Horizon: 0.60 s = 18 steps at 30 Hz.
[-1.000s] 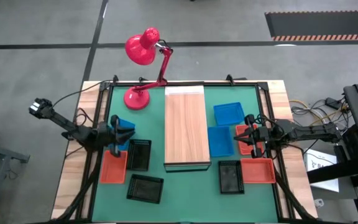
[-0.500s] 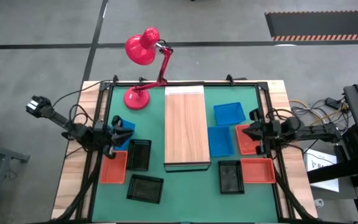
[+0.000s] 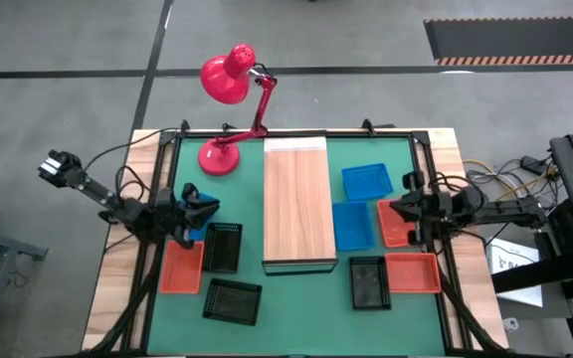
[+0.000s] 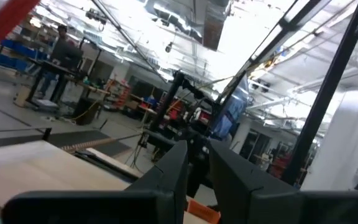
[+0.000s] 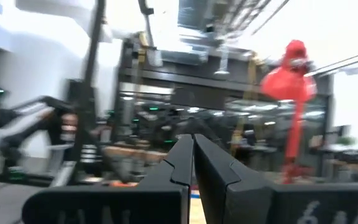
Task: Stack baskets on shelf by color
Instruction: Put the left orange bin on the shelf
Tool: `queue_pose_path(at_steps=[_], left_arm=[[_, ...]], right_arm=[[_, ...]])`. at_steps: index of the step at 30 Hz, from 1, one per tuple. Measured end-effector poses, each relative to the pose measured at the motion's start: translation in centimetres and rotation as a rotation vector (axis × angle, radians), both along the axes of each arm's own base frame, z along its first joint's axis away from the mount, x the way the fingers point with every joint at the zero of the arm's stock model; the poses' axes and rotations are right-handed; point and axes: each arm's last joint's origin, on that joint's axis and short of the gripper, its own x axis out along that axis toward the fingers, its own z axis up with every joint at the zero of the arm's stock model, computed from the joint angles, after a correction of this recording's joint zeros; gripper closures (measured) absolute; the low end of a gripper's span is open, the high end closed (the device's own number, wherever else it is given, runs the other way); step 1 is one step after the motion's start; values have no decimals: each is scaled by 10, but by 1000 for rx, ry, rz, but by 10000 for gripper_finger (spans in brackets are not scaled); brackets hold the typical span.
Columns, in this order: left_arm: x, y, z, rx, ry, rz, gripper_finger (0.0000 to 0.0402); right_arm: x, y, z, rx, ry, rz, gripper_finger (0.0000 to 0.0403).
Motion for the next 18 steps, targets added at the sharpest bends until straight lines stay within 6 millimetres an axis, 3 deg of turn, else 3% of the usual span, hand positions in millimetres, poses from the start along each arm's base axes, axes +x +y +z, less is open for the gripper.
queue_pose_path(at_steps=[4, 12, 18], left_arm=[[6, -3, -1, -4, 36, 34, 350], [26, -11, 2, -78, 103, 83, 350], [42, -20, 5, -165, 279, 71, 350]], right_arm=[[-1, -2, 2, -35, -21, -103, 394], [-7, -3, 17, -90, -196, -147, 394], [-8, -3, 19, -99, -221, -156, 394]])
